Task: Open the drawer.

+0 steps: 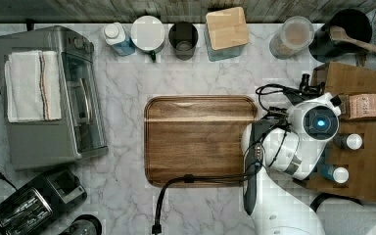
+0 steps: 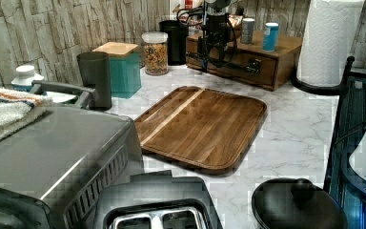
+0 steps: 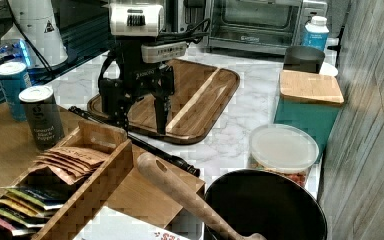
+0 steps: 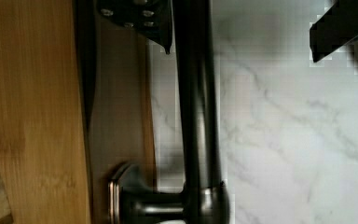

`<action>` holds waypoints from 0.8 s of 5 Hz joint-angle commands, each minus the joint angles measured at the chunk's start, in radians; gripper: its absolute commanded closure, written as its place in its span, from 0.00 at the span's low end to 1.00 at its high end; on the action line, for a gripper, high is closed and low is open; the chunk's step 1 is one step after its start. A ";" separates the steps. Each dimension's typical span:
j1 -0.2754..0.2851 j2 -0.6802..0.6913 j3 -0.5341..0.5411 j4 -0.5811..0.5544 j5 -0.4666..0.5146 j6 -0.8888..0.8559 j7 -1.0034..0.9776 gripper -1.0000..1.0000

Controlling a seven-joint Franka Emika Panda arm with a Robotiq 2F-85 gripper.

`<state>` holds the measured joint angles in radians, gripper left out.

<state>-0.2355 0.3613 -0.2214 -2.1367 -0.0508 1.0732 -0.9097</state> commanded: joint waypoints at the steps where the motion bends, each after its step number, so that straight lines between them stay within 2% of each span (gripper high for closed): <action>1: -0.005 0.006 0.038 -0.014 0.046 -0.013 -0.021 0.00; 3: 0.033 -0.058 0.109 -0.064 0.072 0.029 -0.054 0.00; 4: 0.079 -0.081 0.147 -0.108 0.078 0.085 -0.029 0.00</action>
<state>-0.2478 0.3743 -0.2068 -2.2070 -0.0202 1.1455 -0.9175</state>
